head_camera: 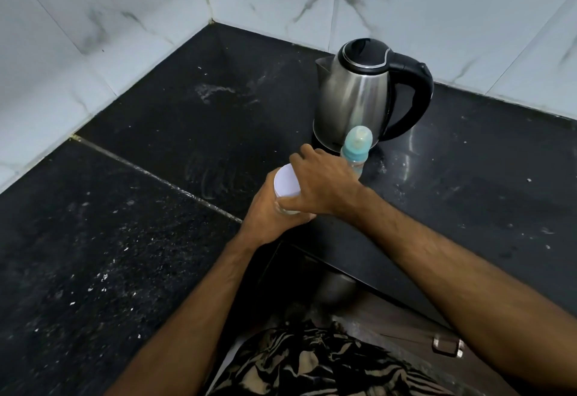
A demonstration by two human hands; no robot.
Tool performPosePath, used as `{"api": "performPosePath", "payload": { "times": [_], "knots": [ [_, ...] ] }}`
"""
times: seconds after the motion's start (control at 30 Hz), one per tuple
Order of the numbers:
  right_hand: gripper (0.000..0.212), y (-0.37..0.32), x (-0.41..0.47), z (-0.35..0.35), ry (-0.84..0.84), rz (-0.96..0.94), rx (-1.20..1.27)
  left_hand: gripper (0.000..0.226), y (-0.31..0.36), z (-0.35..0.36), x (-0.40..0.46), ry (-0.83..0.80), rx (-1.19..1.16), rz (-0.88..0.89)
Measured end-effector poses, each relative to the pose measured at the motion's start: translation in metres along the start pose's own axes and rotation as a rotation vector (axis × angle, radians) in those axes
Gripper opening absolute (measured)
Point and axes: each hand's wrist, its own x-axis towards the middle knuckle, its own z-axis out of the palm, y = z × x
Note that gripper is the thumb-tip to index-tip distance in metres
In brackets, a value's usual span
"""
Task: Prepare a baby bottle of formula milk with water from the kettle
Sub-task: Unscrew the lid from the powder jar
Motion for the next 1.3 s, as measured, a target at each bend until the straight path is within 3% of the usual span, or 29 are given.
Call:
{"api": "performPosePath", "payload": {
  "times": [0.3, 0.63, 0.73, 0.9, 1.03, 1.17, 1.3],
  "knots": [
    [0.071, 0.014, 0.015, -0.003, -0.09, -0.23, 0.033, 0.08, 0.021, -0.008, -0.008, -0.033, -0.022, -0.082],
    [0.069, 0.017, 0.016, -0.007, -0.115, -0.303, 0.025, 0.086, 0.032, -0.008, -0.012, -0.062, -0.014, -0.071],
    [0.075, 0.017, 0.011, -0.005, -0.098, -0.27, 0.024, 0.084, 0.024, -0.006, -0.011, -0.048, -0.02, -0.061],
    [0.081, -0.001, -0.004, 0.01, -0.034, -0.016, -0.15, 0.076, 0.014, -0.001, -0.01, 0.022, -0.037, -0.046],
    [0.08, -0.004, -0.001, 0.018, -0.06, 0.048, -0.095, 0.074, 0.014, -0.003, -0.007, -0.015, 0.014, -0.027],
    [0.078, 0.005, 0.002, 0.02, -0.071, -0.038, -0.057, 0.081, 0.017, -0.004, -0.002, -0.079, 0.054, -0.044],
    [0.074, 0.017, 0.007, 0.014, -0.084, -0.248, -0.071, 0.083, 0.013, -0.01, -0.004, -0.115, -0.052, -0.066]
  ]
}}
